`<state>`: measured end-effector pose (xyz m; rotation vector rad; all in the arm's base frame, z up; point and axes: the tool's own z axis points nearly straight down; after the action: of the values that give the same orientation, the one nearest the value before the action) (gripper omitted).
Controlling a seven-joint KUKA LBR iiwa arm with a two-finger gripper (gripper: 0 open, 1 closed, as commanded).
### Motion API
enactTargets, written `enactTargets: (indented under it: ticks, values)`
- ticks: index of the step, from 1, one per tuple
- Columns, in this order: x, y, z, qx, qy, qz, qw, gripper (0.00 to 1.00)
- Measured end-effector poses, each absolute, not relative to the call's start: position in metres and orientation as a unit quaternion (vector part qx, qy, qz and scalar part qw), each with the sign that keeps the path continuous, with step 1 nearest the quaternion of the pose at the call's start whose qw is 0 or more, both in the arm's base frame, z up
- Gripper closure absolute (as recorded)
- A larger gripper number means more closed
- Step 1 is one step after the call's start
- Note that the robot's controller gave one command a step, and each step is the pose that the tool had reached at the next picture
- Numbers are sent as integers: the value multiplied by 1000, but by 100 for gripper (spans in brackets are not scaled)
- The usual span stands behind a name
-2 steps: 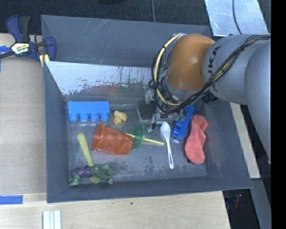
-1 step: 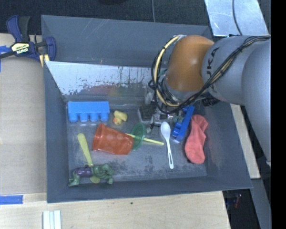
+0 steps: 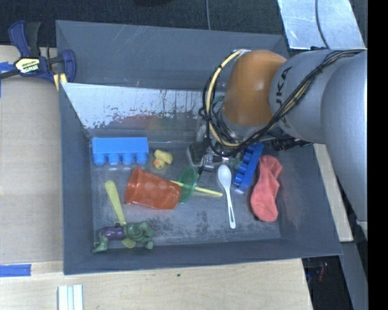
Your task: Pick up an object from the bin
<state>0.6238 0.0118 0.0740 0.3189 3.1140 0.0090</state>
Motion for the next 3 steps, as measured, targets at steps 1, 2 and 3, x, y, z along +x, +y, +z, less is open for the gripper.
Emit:
enactTargets:
  ticks: [1,2,3]
  values:
    - [625,-3,70,72,997,2,1,0]
    - [629,-27,71,-25,1000,3,6,100]
    - [629,-27,71,-25,1000,3,6,100]
